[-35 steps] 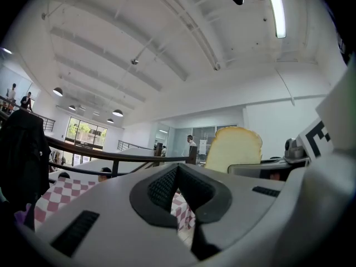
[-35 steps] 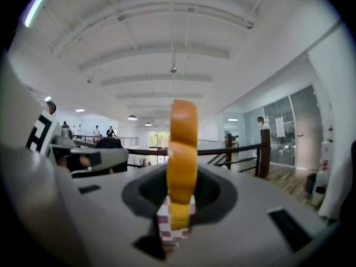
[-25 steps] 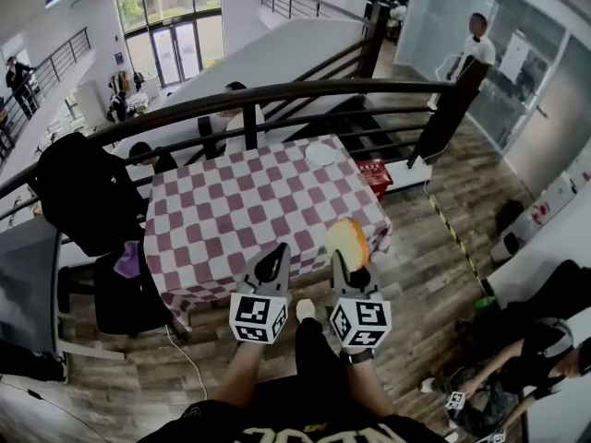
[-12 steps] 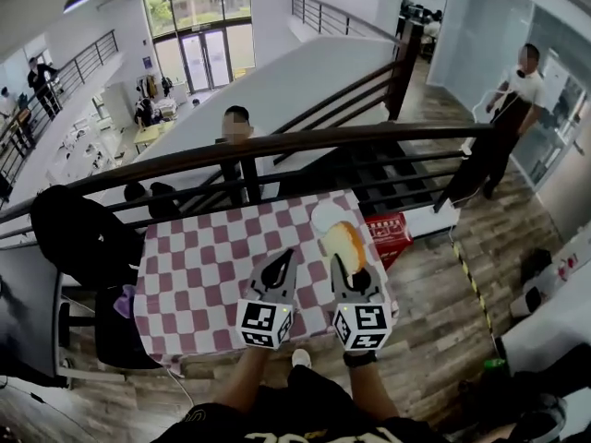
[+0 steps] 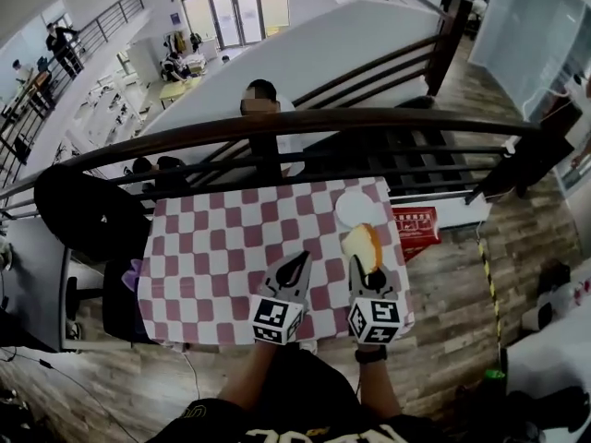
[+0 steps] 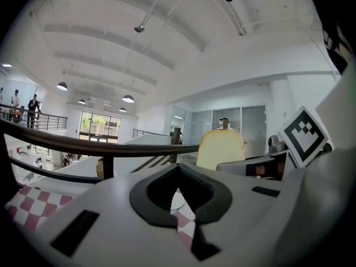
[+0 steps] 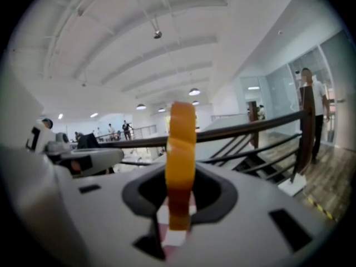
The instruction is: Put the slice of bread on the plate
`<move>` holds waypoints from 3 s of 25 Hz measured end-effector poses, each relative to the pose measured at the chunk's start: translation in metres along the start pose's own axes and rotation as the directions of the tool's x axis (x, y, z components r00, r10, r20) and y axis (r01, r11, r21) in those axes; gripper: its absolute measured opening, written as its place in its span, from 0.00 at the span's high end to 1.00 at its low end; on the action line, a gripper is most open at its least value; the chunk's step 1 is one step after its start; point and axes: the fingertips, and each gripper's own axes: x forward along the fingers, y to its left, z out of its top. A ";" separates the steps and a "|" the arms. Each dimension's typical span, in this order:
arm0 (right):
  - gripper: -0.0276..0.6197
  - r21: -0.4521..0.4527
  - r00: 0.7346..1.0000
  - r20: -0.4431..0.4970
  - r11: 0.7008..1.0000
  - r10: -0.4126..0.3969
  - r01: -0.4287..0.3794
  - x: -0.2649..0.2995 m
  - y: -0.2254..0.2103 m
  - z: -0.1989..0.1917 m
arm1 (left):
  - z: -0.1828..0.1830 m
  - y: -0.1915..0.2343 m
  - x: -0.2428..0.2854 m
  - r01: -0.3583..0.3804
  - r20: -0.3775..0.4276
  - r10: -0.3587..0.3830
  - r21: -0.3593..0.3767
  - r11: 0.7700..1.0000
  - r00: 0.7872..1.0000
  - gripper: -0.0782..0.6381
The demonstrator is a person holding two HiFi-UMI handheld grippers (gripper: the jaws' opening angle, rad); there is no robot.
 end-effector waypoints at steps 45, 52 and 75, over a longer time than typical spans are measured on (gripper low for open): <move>0.78 0.469 0.842 -0.522 0.870 0.135 0.151 0.302 -0.165 -0.175 | -0.198 0.096 0.181 0.159 -0.365 -0.217 -0.183 0.970 0.906 0.87; 0.69 0.276 0.782 -0.623 0.937 0.007 0.212 0.299 -0.176 -0.182 | -0.188 0.089 0.175 0.160 -0.364 -0.207 -0.154 0.975 0.908 0.87; 0.33 0.190 0.826 -0.562 0.963 -0.051 0.189 0.190 -0.131 -0.142 | -0.116 0.058 0.132 0.157 -0.270 -0.177 -0.095 0.983 0.946 0.87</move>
